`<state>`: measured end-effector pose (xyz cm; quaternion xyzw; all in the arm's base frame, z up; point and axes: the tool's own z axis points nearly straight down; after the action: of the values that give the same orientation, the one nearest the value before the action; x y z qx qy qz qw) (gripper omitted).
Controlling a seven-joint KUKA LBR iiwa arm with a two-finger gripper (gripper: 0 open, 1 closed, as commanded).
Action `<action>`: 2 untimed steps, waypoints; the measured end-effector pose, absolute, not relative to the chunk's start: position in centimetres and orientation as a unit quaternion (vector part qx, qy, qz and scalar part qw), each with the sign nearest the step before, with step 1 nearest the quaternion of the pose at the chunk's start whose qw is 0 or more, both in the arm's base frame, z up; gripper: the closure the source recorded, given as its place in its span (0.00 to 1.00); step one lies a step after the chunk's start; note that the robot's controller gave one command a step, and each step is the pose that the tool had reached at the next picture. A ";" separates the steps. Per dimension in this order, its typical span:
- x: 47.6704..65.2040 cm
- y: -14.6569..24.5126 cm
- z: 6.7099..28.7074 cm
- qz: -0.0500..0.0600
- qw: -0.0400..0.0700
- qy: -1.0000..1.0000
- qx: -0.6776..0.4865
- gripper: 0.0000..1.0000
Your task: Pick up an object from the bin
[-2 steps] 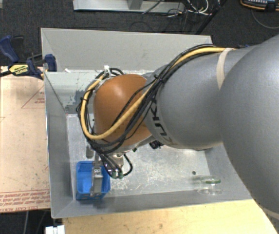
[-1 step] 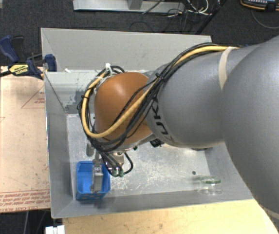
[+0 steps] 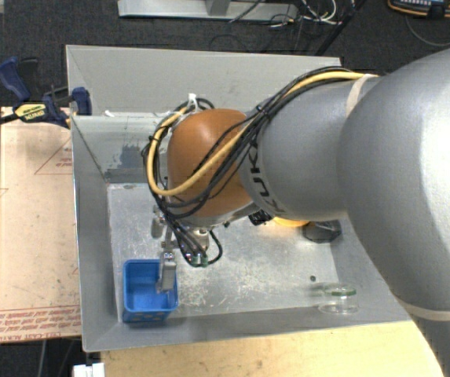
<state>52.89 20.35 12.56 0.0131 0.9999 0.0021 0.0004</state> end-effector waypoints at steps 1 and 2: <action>50.8 19.1 8.5 0.001 0.001 1.000 0.008 0.00; 53.5 19.6 7.2 0.004 0.003 0.992 -0.122 1.00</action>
Offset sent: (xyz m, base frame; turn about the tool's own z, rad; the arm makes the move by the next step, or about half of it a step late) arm 0.0046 -0.0090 -0.0556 -0.2739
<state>53.53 19.60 7.24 -0.1224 0.9925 0.0036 0.0031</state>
